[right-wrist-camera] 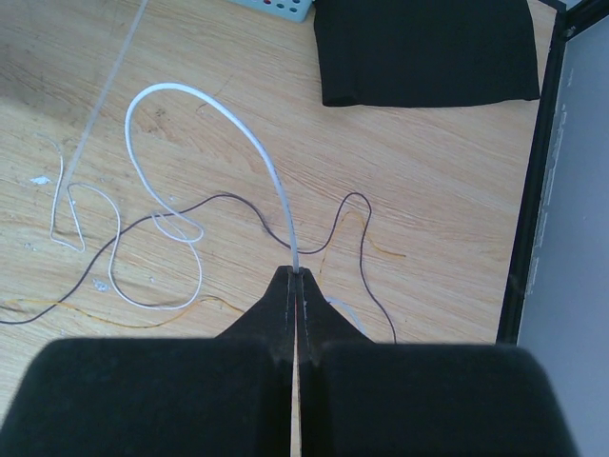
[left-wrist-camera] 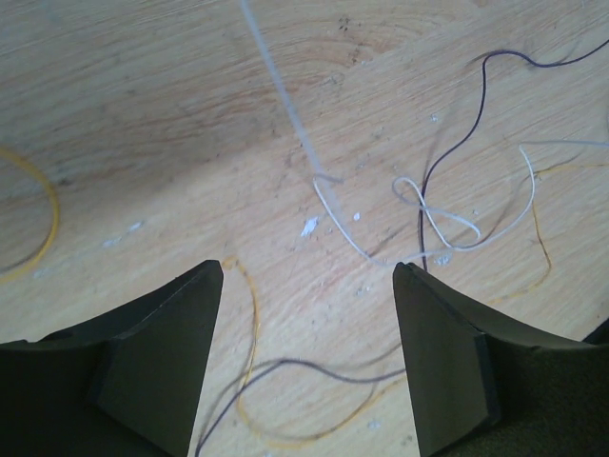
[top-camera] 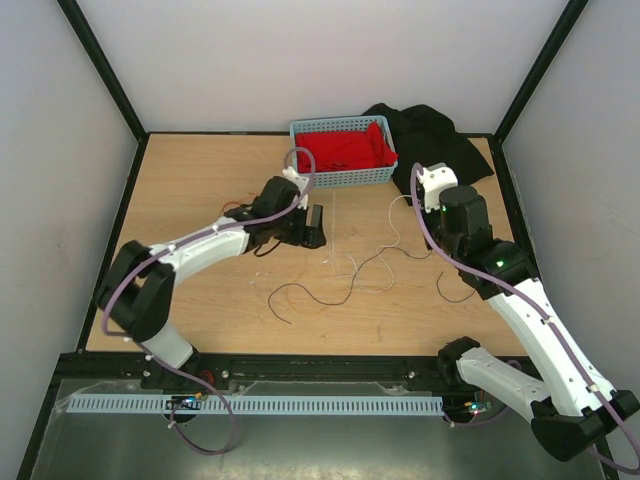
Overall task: Zip-tie the wires
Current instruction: Straighten the cable at the center of the board.
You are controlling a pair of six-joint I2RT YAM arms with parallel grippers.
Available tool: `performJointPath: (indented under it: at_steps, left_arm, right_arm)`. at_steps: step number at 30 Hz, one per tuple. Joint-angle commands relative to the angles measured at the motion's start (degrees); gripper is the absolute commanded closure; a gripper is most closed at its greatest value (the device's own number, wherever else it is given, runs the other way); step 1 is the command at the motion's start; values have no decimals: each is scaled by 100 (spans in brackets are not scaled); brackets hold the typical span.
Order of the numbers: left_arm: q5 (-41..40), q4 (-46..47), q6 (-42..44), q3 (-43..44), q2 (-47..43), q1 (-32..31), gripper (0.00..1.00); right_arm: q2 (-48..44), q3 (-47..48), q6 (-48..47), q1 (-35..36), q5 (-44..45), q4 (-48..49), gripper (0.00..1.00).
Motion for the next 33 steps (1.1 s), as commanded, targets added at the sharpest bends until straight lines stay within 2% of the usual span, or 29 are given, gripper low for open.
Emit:
performJointPath:
  at_steps: [1,10,16,20,27,33]
  left_arm:
    - [196,327,146,413,605,-98,26]
    - [254,491,142,949,1426,-287,33]
    - [278,502,172,1228,1791,-341,47]
    - [266,498,124,1178,1849,-352,55]
    - [184,494,110,968,1799,-374,57]
    - [134,454,146,992,1871,-392,67]
  right_arm:
    - [-83,100,-1,-15,-48,-129,100]
    - [-110,76,-29,-17,-17,-127,100]
    - [-99,83,-60,-17,-6,-120,100]
    - [-112,86,-94,-16,34,-126,100]
    - [-77,66,-78,-13,26,-107,100]
    - [-63,31,-78,-16,46,-85,100]
